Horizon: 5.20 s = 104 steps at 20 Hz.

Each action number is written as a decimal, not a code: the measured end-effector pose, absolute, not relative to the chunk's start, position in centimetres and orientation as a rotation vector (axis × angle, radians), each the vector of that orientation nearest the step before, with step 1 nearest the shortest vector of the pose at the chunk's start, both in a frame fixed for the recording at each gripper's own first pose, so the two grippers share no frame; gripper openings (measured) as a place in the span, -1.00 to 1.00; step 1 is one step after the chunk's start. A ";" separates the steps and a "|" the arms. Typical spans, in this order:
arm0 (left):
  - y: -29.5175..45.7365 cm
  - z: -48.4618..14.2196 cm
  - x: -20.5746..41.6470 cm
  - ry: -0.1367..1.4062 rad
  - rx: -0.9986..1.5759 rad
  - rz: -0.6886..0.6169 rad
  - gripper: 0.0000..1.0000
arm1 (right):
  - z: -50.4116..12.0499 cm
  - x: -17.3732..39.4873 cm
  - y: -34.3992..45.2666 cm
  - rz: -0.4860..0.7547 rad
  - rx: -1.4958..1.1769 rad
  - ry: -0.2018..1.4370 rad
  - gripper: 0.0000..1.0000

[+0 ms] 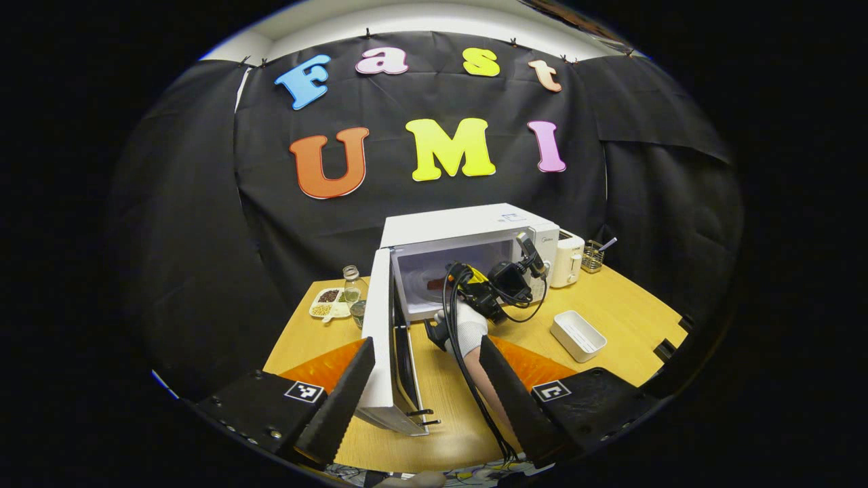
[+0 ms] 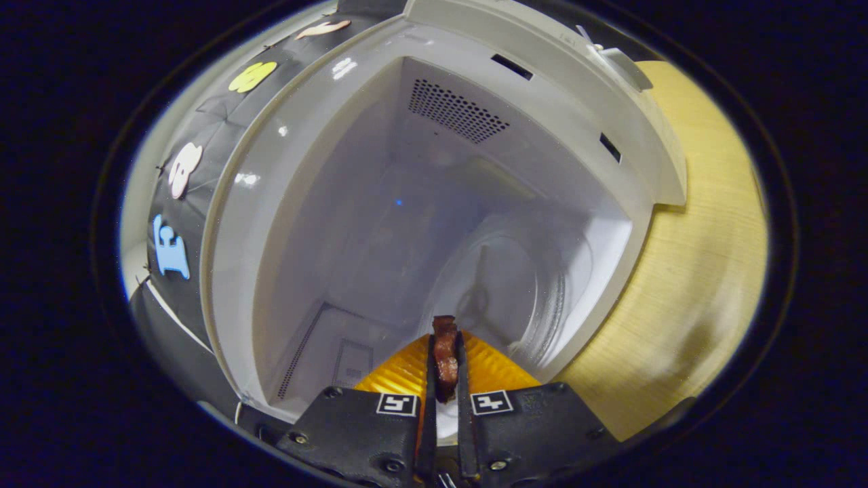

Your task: Open the microwave oven with the left hand, put the food in, and close the microwave oven.

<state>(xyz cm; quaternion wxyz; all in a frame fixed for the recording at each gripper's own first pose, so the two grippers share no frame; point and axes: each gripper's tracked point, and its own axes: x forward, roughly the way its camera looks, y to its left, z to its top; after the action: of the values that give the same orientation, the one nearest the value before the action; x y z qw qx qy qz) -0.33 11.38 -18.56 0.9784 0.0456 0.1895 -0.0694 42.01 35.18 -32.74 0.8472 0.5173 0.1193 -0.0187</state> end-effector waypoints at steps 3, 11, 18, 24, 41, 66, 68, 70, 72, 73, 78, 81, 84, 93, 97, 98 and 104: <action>11.4 -18.5 -0.1 0.376 0.087 -0.156 0.92 | -32.9 42.6 35.0 -0.037 1.033 0.222 -0.67; 11.7 -18.5 0.5 0.375 0.101 -0.158 0.92 | -33.3 42.4 33.3 -0.048 0.714 0.208 0.35; 10.8 -18.2 1.1 0.357 0.101 -0.169 0.92 | -34.0 41.9 32.1 -0.018 0.391 0.231 0.99; 10.2 -18.3 1.0 0.355 0.102 -0.173 0.92 | -34.7 41.4 31.6 -0.031 0.313 0.255 1.00; 10.3 -17.3 1.0 0.320 0.087 -0.151 0.92 | -32.5 38.5 31.6 0.050 0.213 0.256 0.82; 23.2 -25.7 -0.9 0.356 0.039 0.239 -1.00 | -13.6 8.4 -0.5 0.070 0.129 0.259 1.00; 22.9 -26.7 -0.9 0.373 0.022 0.244 -1.00 | -13.2 7.8 -2.4 0.042 0.146 0.258 1.00; 22.5 -27.7 -0.9 0.389 0.002 0.223 -1.00 | -13.3 7.1 -3.5 0.016 0.158 0.264 1.00; 21.4 -28.5 -0.8 0.406 -0.004 0.189 -1.00 | -13.2 6.5 -3.6 0.004 0.168 0.273 1.00; 20.5 -28.7 -0.7 0.411 -0.009 0.169 -1.00 | -13.2 6.2 -3.5 -0.002 0.167 0.277 1.00; 13.5 -29.1 0.4 0.410 -0.027 -0.031 -1.00 | -13.3 6.0 -2.0 -0.029 0.161 0.302 1.00; 9.5 -28.5 1.7 0.384 -0.049 -0.152 -1.00 | -12.9 5.6 -1.1 -0.066 0.179 0.304 1.00; 6.1 -28.4 3.5 0.358 -0.043 -0.268 -1.00 | -12.6 5.0 -0.3 -0.107 0.172 0.296 1.00; -1.6 -29.0 8.2 0.349 -0.065 -0.492 -1.00 | -12.2 3.9 -0.9 -0.205 0.164 0.310 1.00; -3.9 -29.1 10.4 0.346 -0.082 -0.538 -1.00 | -12.0 3.9 -1.8 -0.254 0.161 0.318 1.00; -4.5 -29.2 10.7 0.350 -0.089 -0.546 -1.00 | -12.1 4.0 -1.9 -0.264 0.162 0.324 1.00; -7.4 -29.3 13.9 0.345 -0.112 -0.564 -1.00 | -11.9 4.1 -2.1 -0.293 0.171 0.340 1.00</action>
<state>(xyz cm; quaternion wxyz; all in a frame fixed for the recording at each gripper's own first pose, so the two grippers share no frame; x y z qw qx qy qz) 13.92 -7.40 -29.28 0.9443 -0.0550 0.1693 -0.2766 4.14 -2.13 -11.85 0.9713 0.0846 0.1684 -0.1449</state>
